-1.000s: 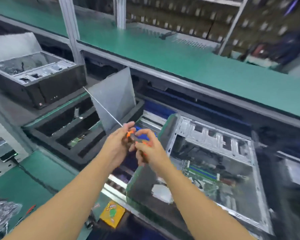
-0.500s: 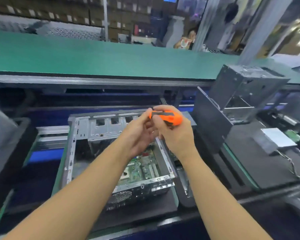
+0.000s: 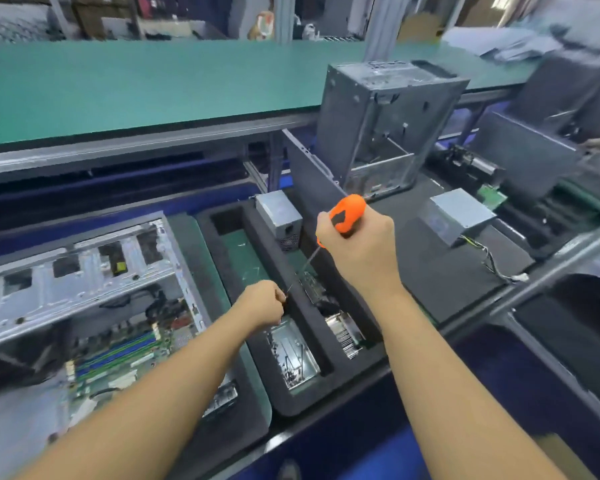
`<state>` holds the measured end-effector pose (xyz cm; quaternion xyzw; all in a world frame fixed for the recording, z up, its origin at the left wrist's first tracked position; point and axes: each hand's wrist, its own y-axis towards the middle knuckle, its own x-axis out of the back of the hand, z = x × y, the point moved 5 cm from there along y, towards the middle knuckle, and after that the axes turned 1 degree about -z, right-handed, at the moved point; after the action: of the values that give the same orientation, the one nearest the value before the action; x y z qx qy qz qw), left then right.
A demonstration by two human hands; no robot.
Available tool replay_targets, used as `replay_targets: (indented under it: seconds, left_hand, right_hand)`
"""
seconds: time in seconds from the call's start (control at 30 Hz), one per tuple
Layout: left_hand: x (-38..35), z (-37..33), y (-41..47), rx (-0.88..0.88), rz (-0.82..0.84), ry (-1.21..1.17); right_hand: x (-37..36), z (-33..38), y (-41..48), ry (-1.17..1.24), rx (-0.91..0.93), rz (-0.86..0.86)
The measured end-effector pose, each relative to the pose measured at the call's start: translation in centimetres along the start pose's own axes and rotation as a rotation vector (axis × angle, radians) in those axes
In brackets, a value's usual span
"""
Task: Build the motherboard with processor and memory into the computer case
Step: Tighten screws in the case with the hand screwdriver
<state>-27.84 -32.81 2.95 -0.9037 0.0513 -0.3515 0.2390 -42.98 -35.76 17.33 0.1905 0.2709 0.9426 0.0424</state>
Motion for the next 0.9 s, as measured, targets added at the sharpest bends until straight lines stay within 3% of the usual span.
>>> replay_targets:
  seconds: [0.23,0.5,0.6,0.9]
  left_hand:
    - [-5.6,4.1,6.4,0.158,0.027,0.478]
    - [-8.5,6.3,9.2,0.048,0.061,0.825]
    - [-10.6,5.9,9.5,-0.024,0.116,0.902]
    - [-15.4,7.1,9.8,0.022,0.112,0.968]
  right_hand:
    - [-0.5,-7.4,0.3,0.017,-0.146,0.176]
    - [-3.8,-10.7,-1.5,0.036,-0.157,0.416]
    - [-4.0,-12.1,-2.1,0.045,-0.189,0.41]
    - [-1.9,-13.8,-2.3,0.09,-0.268,0.318]
